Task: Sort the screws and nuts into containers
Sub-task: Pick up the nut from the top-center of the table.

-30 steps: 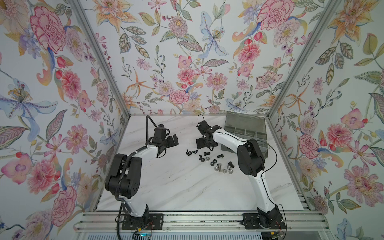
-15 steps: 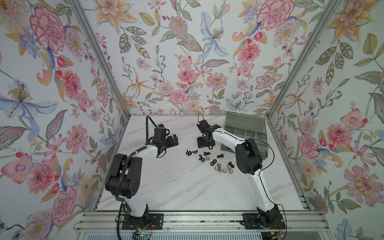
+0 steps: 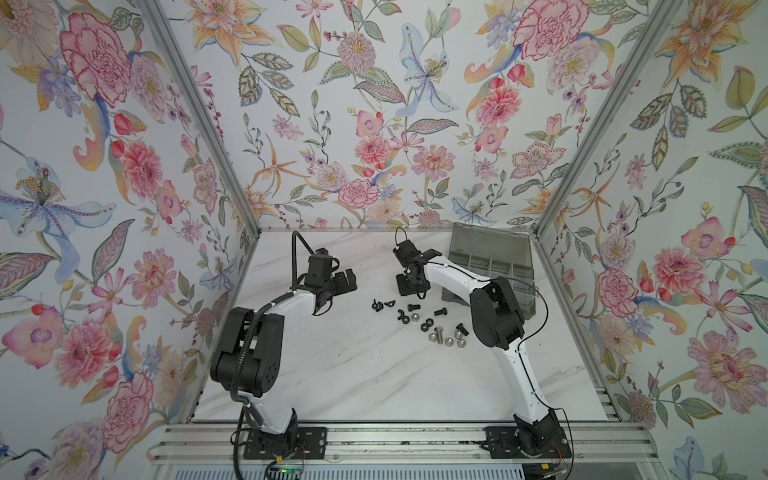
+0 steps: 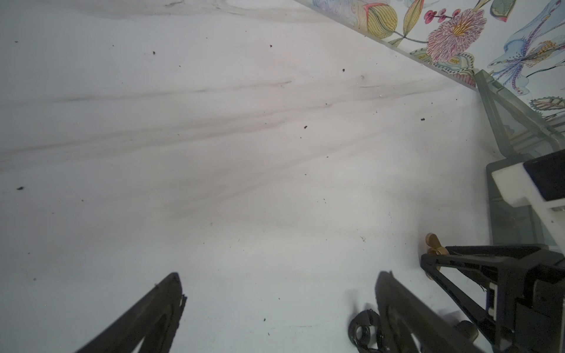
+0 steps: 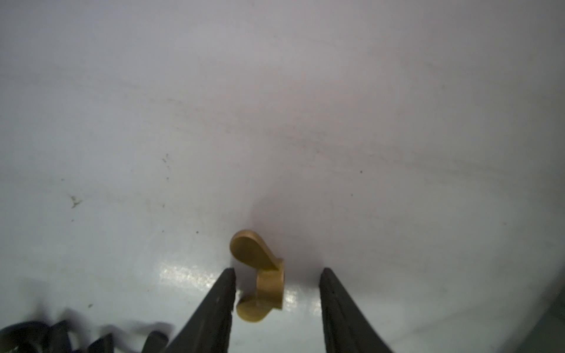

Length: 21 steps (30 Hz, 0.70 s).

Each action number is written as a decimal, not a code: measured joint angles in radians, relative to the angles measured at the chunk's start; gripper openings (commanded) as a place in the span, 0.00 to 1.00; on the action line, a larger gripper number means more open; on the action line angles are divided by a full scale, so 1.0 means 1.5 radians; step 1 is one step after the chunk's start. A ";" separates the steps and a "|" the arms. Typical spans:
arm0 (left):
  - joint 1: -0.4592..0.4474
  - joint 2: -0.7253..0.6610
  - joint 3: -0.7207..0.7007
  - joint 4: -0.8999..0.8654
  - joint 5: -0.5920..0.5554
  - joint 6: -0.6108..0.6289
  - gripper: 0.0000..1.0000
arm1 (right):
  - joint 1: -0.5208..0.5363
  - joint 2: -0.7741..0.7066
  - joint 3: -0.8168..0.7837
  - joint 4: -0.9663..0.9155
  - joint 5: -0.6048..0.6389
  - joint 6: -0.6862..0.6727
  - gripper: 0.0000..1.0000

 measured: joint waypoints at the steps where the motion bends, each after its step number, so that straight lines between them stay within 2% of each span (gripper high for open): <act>1: -0.001 0.000 0.000 0.000 0.000 0.000 0.99 | 0.000 0.000 0.000 0.000 0.001 -0.001 0.43; 21: -0.008 0.008 0.000 0.000 0.003 0.000 0.99 | 0.002 0.009 0.012 0.003 0.004 -0.039 0.31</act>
